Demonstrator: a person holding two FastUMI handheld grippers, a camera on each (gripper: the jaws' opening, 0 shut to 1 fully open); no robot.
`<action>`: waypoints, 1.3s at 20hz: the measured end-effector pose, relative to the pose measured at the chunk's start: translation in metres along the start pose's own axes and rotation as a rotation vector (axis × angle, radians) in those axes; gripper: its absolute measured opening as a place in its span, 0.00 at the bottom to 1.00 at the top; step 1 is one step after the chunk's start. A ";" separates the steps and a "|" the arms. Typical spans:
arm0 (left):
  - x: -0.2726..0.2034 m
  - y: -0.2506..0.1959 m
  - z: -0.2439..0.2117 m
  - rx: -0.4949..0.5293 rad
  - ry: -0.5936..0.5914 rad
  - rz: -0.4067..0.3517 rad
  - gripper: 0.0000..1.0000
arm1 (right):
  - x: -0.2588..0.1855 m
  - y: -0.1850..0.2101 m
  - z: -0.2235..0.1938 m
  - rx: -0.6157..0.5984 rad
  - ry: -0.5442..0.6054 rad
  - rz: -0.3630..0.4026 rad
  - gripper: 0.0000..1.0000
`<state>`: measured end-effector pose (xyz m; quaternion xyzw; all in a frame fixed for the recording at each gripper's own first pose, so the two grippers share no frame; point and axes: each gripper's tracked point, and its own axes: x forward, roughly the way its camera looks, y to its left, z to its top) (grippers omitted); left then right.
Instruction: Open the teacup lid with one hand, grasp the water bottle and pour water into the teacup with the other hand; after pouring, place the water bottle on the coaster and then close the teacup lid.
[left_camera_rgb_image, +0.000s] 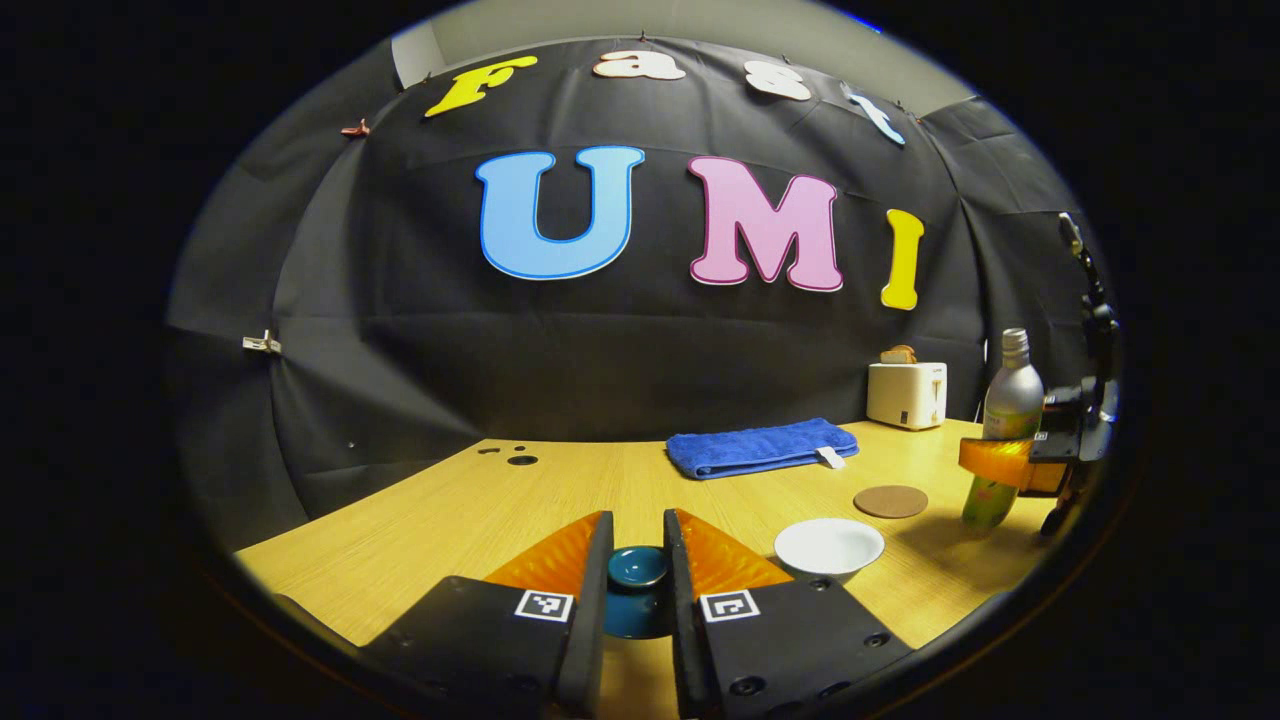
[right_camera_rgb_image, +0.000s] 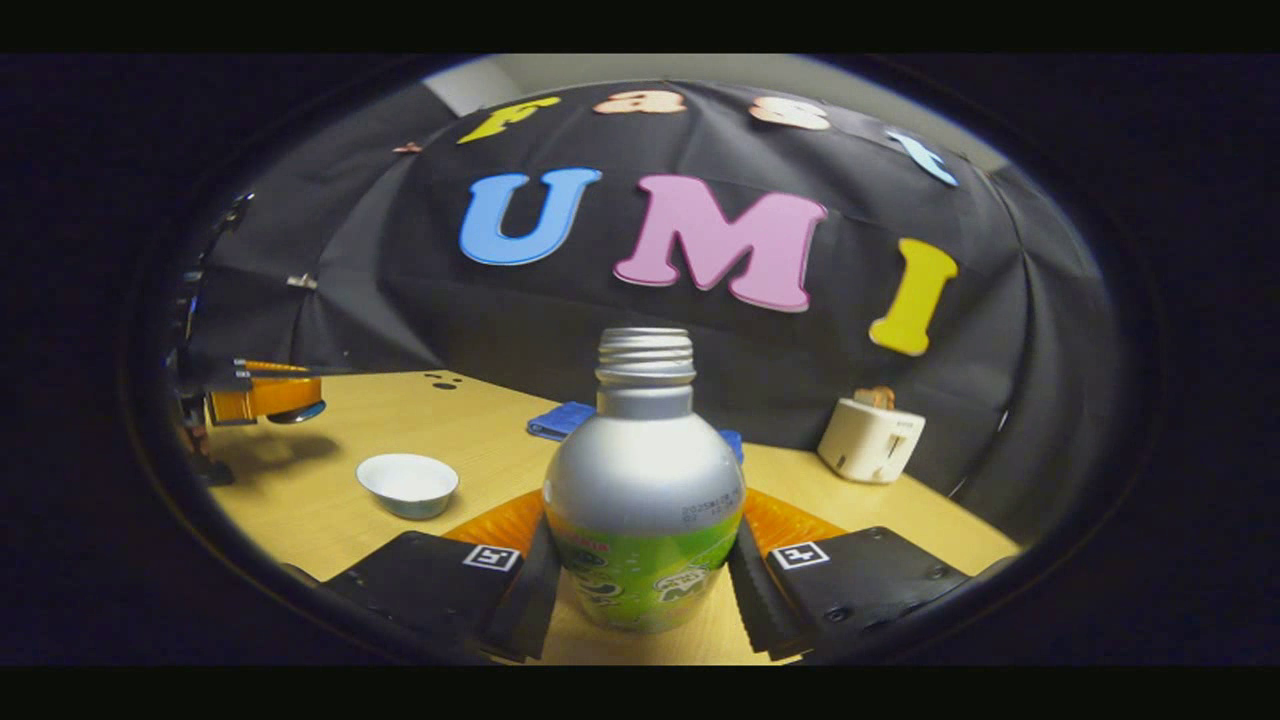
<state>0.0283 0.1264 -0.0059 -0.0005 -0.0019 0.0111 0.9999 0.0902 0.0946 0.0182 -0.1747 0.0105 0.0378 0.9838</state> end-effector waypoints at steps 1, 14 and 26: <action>0.000 0.004 0.000 0.000 0.001 0.008 0.32 | 0.003 -0.001 0.006 -0.089 -0.004 0.003 0.76; -0.001 0.043 -0.001 0.000 0.001 0.052 0.32 | 0.053 0.035 0.005 -0.838 -0.068 0.089 0.75; 0.000 0.039 -0.001 -0.001 0.002 0.032 0.32 | 0.077 0.051 -0.022 -1.193 -0.099 0.170 0.75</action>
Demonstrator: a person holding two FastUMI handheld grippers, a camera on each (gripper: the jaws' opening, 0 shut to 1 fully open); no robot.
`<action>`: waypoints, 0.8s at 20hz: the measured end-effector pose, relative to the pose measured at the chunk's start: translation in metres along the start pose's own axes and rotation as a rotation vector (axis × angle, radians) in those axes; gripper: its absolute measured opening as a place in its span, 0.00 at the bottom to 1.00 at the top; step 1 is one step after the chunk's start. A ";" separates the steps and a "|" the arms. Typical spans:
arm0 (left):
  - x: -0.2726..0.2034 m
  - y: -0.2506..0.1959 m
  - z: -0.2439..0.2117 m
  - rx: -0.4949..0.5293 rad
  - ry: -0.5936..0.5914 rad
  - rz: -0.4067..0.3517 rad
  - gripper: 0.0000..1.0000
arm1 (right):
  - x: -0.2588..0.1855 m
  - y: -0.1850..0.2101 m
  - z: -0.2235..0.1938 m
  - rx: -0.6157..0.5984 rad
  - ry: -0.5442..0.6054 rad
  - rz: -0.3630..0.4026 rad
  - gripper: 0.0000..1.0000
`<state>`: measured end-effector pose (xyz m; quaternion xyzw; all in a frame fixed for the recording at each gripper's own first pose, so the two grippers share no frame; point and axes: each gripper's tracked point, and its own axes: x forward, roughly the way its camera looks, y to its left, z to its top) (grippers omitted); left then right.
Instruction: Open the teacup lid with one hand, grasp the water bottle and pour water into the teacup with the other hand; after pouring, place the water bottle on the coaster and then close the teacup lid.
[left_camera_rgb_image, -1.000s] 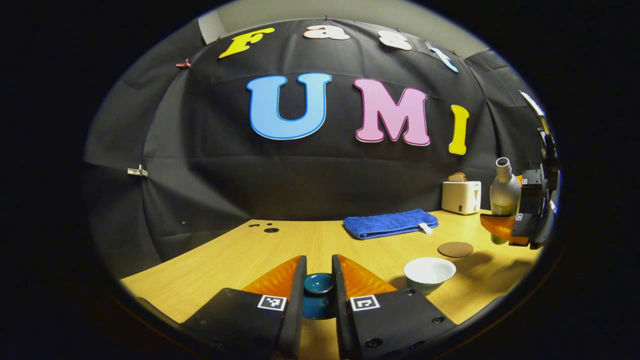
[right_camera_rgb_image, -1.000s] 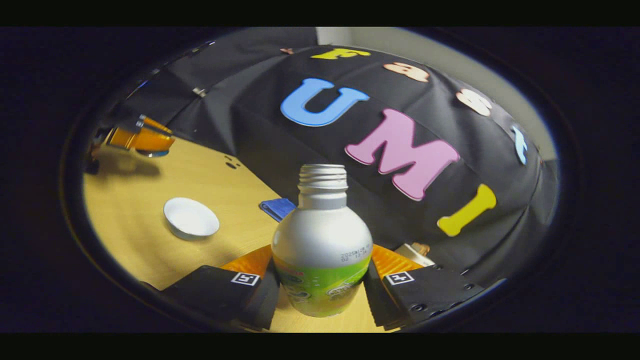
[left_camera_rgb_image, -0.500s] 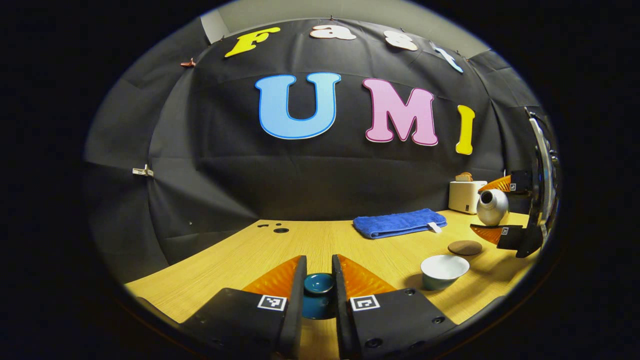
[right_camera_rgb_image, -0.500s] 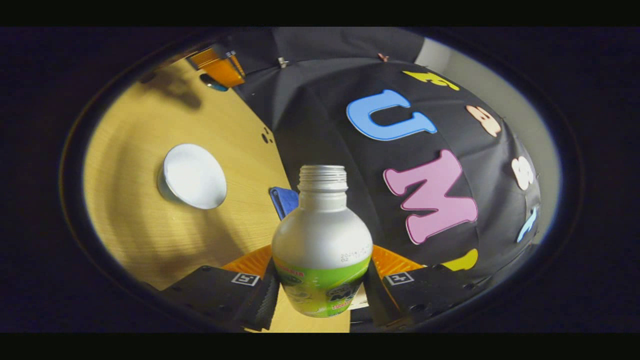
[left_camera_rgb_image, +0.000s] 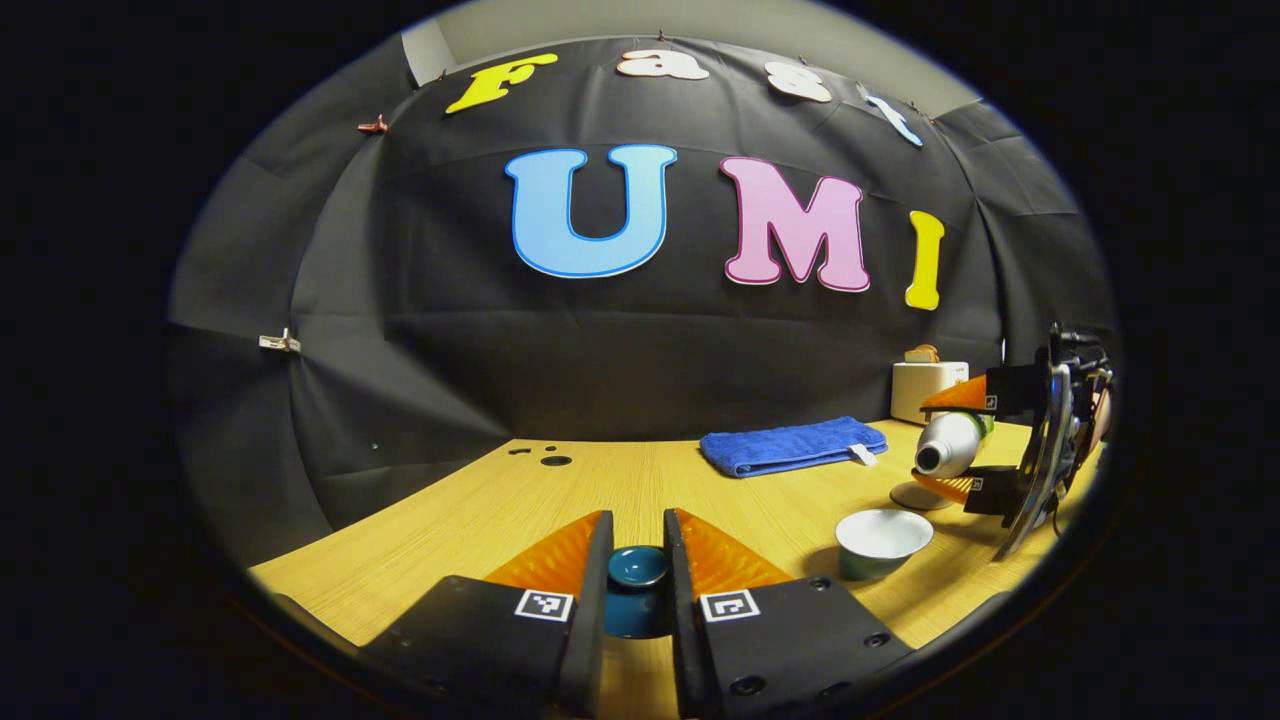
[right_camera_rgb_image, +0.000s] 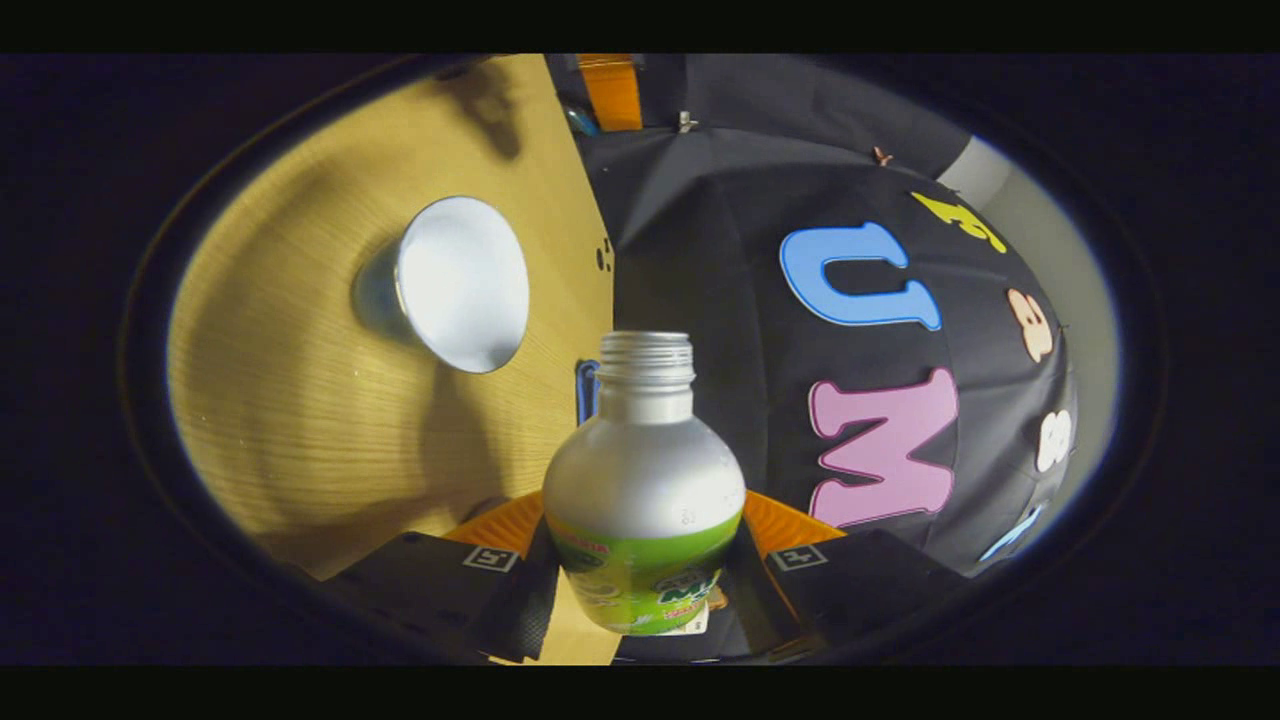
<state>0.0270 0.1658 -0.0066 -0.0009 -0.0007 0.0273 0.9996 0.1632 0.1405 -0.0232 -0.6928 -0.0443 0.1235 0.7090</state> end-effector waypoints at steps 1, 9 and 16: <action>0.000 0.000 0.000 0.000 0.000 0.000 0.32 | 0.001 0.002 0.001 -0.022 -0.006 0.003 0.76; 0.000 -0.001 0.000 0.000 0.000 -0.004 0.32 | 0.007 -0.002 0.014 -0.173 -0.063 -0.018 0.75; 0.000 -0.001 0.000 0.000 0.000 -0.003 0.32 | 0.010 -0.004 0.017 -0.271 -0.087 -0.034 0.75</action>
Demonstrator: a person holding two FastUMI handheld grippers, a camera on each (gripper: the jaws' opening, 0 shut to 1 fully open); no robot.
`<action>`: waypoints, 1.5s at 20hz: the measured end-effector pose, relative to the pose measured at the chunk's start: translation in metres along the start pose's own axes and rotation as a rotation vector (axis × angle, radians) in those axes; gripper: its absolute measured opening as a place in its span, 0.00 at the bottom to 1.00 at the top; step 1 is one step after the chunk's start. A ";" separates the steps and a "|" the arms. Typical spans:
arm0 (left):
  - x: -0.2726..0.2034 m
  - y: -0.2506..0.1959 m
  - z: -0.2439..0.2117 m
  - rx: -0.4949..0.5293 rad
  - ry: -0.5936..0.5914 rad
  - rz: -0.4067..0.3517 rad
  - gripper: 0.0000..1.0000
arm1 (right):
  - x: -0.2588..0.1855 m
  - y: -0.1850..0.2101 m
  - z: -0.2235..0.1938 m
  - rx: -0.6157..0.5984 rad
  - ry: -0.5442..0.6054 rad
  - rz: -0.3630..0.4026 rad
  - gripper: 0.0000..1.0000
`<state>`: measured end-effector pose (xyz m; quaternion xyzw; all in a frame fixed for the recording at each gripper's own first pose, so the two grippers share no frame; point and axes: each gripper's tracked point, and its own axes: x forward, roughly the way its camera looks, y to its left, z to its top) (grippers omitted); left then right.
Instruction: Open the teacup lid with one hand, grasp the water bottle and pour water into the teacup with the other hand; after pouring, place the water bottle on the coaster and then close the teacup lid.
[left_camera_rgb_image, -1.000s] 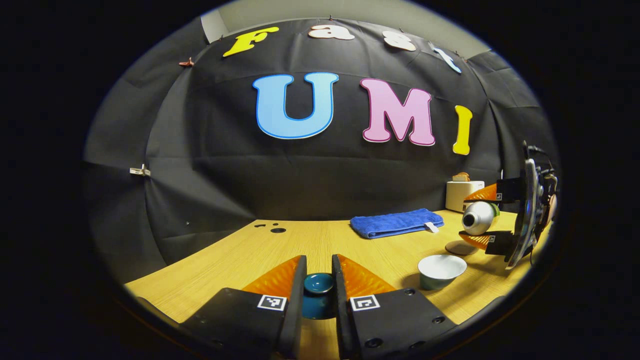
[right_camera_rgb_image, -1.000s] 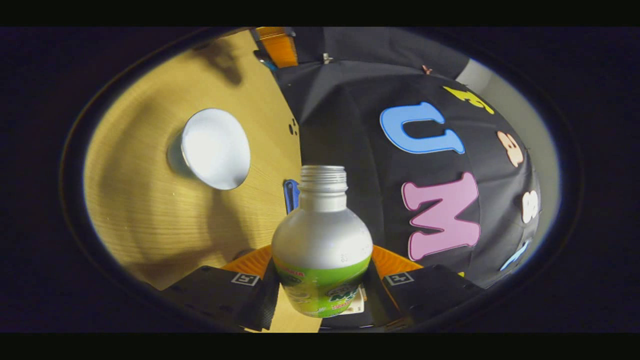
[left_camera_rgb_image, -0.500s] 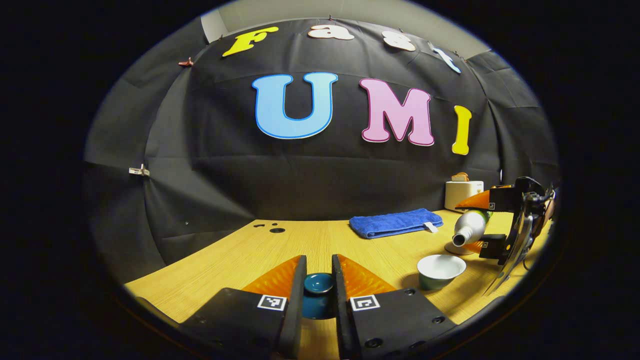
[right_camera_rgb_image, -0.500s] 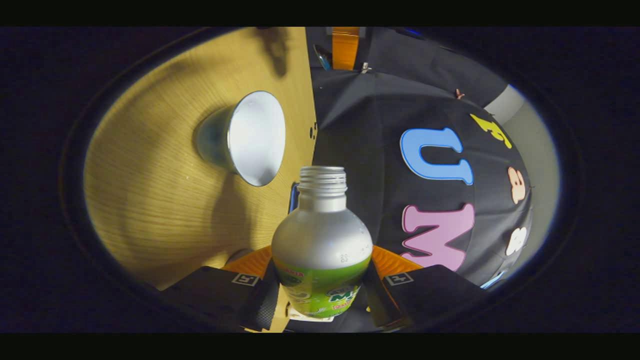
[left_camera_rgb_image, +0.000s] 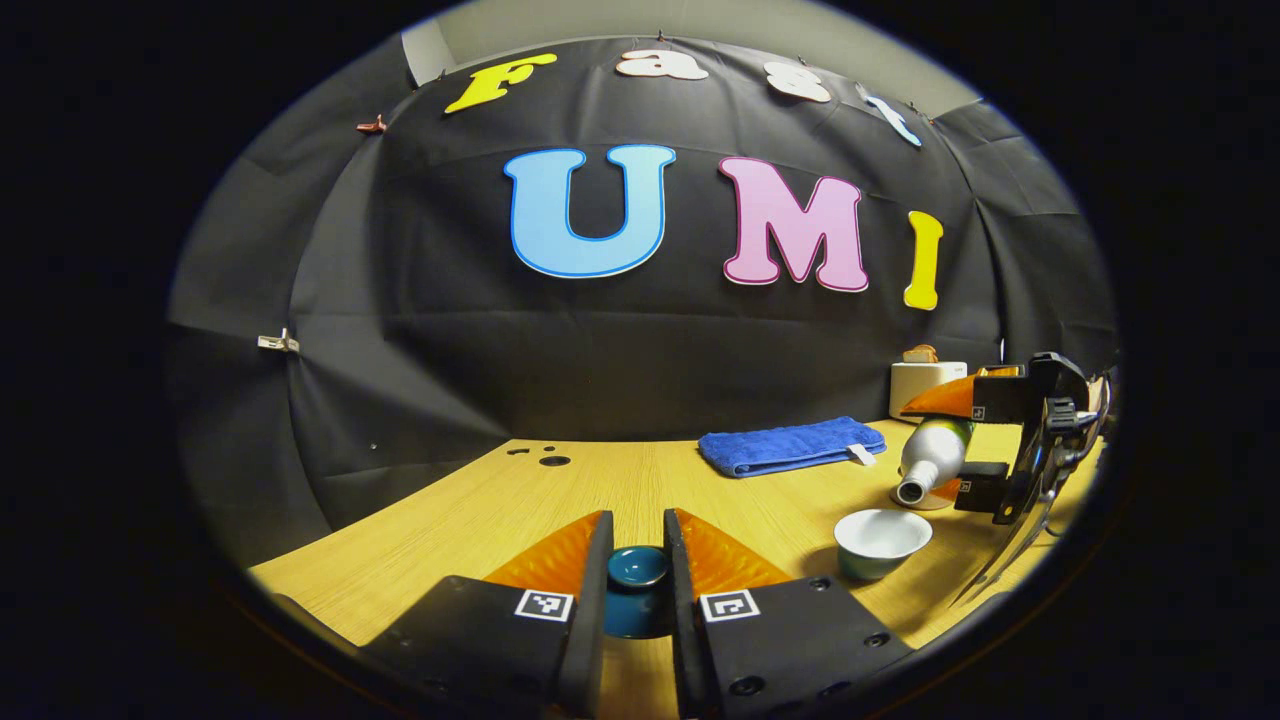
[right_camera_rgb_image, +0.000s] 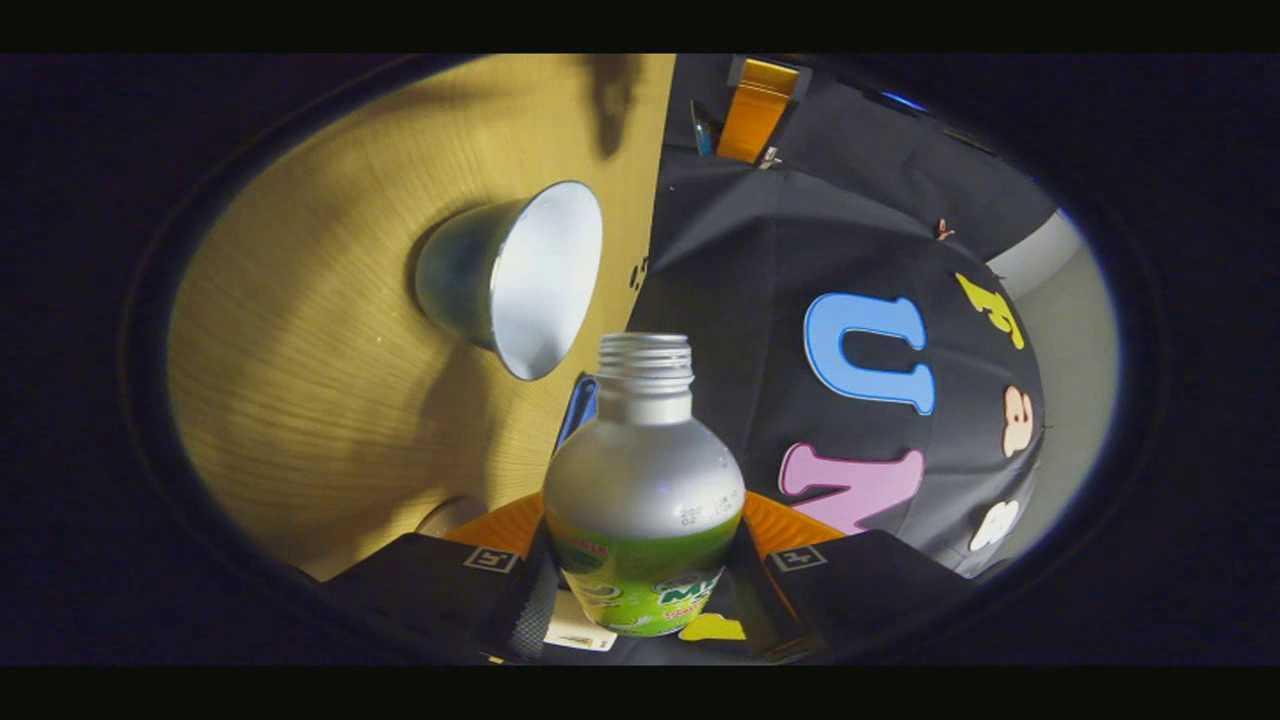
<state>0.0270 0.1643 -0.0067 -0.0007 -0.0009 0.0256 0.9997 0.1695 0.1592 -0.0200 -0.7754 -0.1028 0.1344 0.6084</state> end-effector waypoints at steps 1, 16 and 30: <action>0.000 0.000 0.001 0.000 0.000 0.000 0.32 | 0.001 0.001 -0.001 -0.005 0.001 0.000 0.75; 0.000 -0.002 0.000 0.000 0.000 -0.009 0.32 | 0.001 -0.017 0.003 -0.127 -0.015 -0.053 0.72; 0.001 -0.002 -0.001 -0.003 -0.002 -0.010 0.32 | 0.001 -0.040 0.001 -0.236 -0.015 -0.138 0.72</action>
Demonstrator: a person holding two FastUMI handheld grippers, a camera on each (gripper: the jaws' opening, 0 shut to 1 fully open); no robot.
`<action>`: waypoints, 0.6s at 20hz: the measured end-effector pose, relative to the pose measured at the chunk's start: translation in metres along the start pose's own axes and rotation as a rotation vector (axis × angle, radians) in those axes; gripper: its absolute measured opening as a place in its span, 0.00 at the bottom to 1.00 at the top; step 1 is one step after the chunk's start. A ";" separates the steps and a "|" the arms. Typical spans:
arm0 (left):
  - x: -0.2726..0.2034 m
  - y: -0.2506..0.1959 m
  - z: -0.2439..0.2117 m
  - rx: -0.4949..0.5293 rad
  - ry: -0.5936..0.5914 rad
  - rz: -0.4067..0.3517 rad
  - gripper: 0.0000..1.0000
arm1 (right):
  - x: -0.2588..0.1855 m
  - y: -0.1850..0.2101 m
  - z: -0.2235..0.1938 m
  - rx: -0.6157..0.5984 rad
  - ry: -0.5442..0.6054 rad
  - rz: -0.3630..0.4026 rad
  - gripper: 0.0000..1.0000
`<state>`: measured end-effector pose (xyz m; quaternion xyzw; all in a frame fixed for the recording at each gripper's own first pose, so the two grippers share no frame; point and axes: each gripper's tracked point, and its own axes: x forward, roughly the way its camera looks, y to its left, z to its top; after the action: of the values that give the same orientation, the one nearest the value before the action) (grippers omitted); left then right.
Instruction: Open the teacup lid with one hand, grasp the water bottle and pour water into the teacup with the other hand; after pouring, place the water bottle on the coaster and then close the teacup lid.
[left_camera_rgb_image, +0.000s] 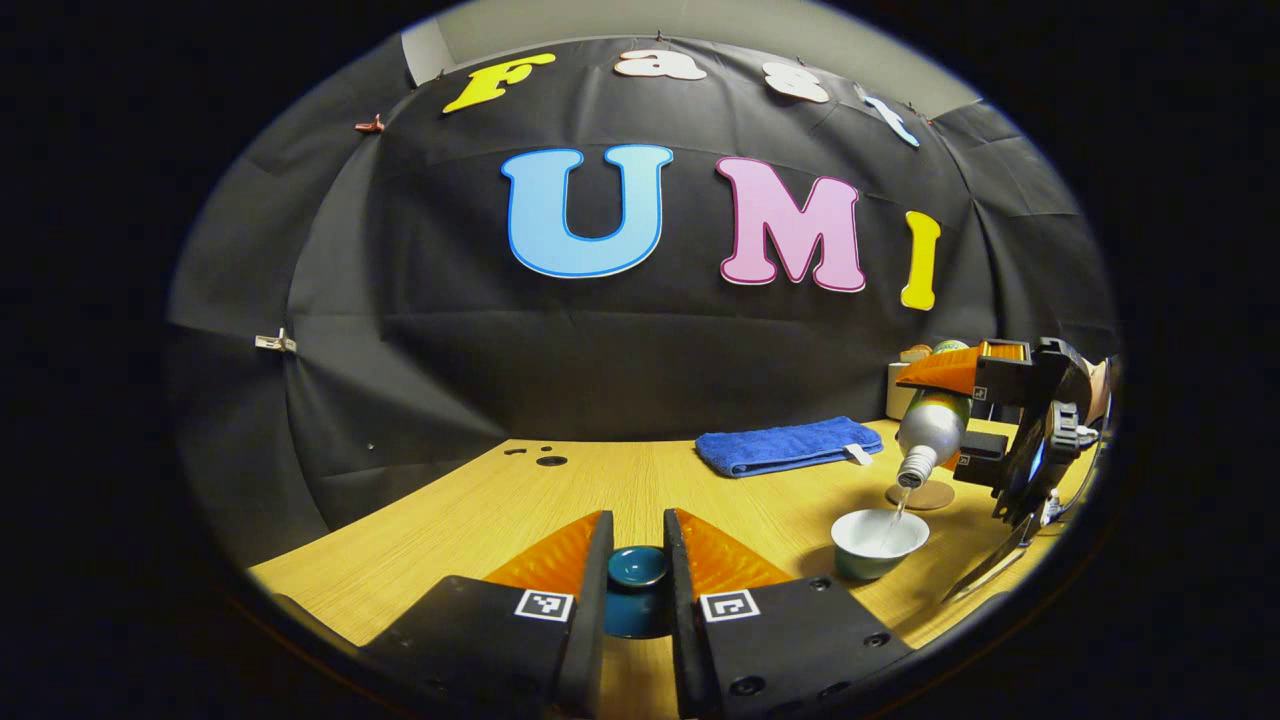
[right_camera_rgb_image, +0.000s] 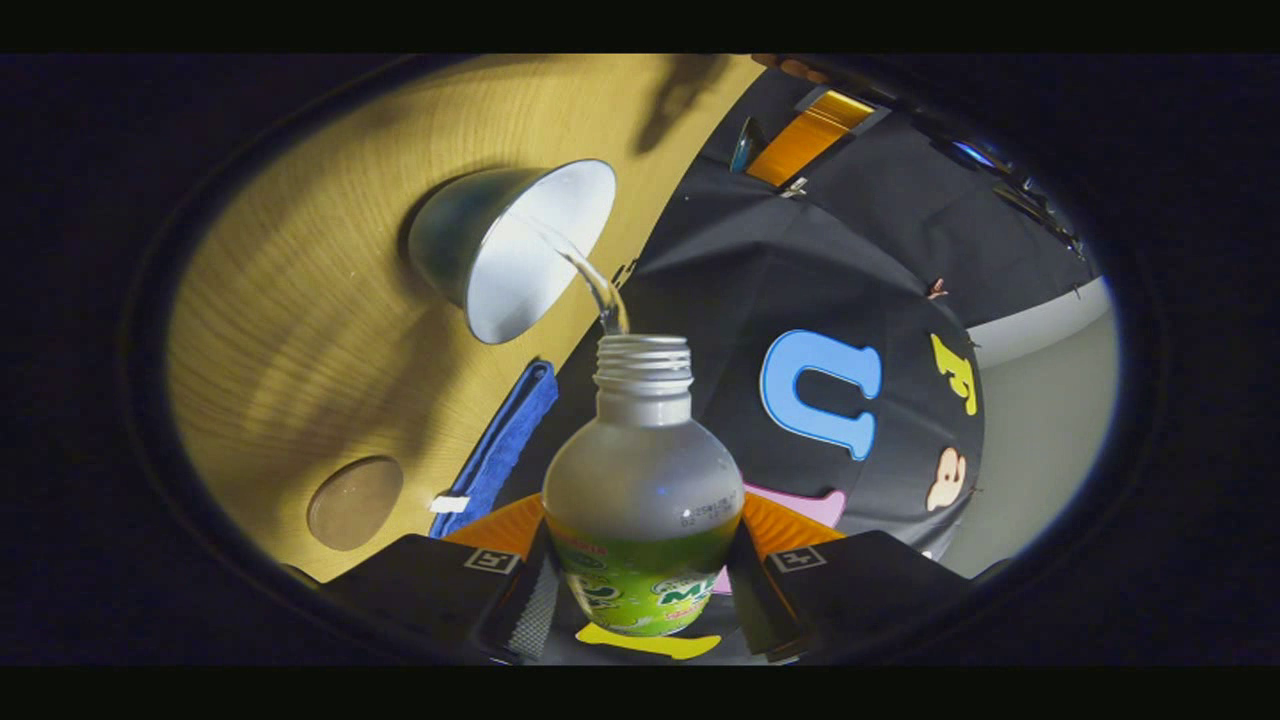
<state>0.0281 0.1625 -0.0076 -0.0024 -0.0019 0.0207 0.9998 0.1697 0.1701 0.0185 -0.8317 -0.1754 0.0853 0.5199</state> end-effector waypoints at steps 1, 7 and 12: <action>0.000 0.000 0.000 0.000 0.000 0.000 0.32 | 0.000 -0.002 -0.002 -0.003 0.003 -0.005 0.75; 0.001 -0.001 0.000 -0.001 -0.001 0.000 0.32 | 0.000 -0.009 0.001 -0.030 -0.007 -0.019 0.75; 0.000 -0.001 -0.001 -0.002 -0.002 0.000 0.32 | -0.005 -0.013 0.007 -0.074 -0.021 -0.031 0.75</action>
<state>0.0286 0.1615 -0.0089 -0.0034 -0.0028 0.0205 0.9998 0.1607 0.1792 0.0267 -0.8465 -0.1966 0.0796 0.4882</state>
